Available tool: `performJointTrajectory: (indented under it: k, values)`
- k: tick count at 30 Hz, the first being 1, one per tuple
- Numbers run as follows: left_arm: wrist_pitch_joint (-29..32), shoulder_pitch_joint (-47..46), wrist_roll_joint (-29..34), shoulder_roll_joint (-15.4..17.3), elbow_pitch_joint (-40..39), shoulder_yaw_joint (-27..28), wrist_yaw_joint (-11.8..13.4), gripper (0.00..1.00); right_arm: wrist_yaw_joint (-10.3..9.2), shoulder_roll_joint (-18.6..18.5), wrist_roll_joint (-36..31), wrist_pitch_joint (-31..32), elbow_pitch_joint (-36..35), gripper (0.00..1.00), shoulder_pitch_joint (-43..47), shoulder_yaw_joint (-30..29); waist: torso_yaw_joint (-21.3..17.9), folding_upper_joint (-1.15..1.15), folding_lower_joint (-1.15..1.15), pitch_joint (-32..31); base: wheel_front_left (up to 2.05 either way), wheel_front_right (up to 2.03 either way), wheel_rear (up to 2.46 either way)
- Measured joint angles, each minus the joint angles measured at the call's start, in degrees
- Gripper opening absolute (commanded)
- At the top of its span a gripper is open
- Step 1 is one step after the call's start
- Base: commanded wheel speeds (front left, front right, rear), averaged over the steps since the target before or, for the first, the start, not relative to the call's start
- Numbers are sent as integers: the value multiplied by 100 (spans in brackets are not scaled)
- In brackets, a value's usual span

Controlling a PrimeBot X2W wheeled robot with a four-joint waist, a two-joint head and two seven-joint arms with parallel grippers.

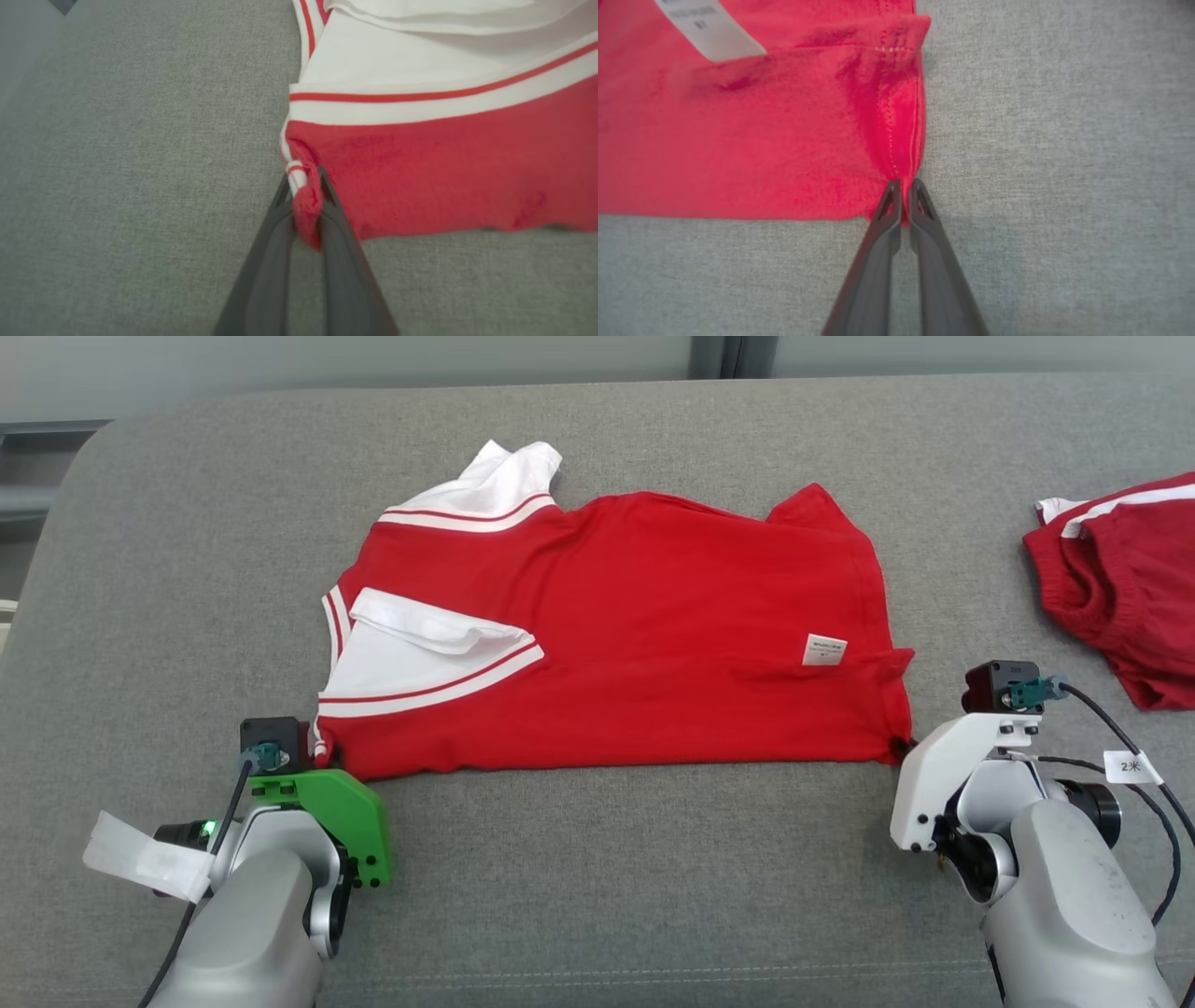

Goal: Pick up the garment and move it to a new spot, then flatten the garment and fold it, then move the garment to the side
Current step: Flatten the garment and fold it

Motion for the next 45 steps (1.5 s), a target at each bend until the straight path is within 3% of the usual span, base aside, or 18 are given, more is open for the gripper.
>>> performJointTrajectory:
  k: [8,17,31,32,33,34,40,45]
  values:
    - [-215,251,-78,-86,-24,-10,-26,0,1,-70,3,119,-277,0,369,-87,8,0,0,-250,0,0,0]
    - [-365,992,-272,-152,-481,1,-15,0,0,-204,24,539,-1188,0,1148,-350,28,0,0,-646,0,0,0]
    - [36,2008,-376,152,-1653,-130,286,0,0,-115,78,1162,-2000,0,2118,-519,163,0,0,-873,0,0,0]
    - [36,2047,-374,169,-1728,-141,310,7,0,-111,68,1161,-2017,45,2160,-517,173,0,0,-875,0,0,0]
    - [-8,2078,-350,189,-1825,-148,337,75,0,-109,63,1151,-2035,100,2185,-525,181,0,0,-876,0,0,0]
    - [-52,2102,-343,213,-1911,-142,364,100,0,-102,60,1129,-2049,100,2202,-546,188,0,0,-879,0,0,0]
    - [-332,2210,-210,367,-2173,-162,431,100,-1,-56,135,855,-2158,100,2294,-511,202,0,0,-928,0,0,0]
    - [-899,2233,-158,454,-2359,11,424,100,-2,-27,186,247,-2341,100,2326,-454,213,0,0,-1028,0,0,0]
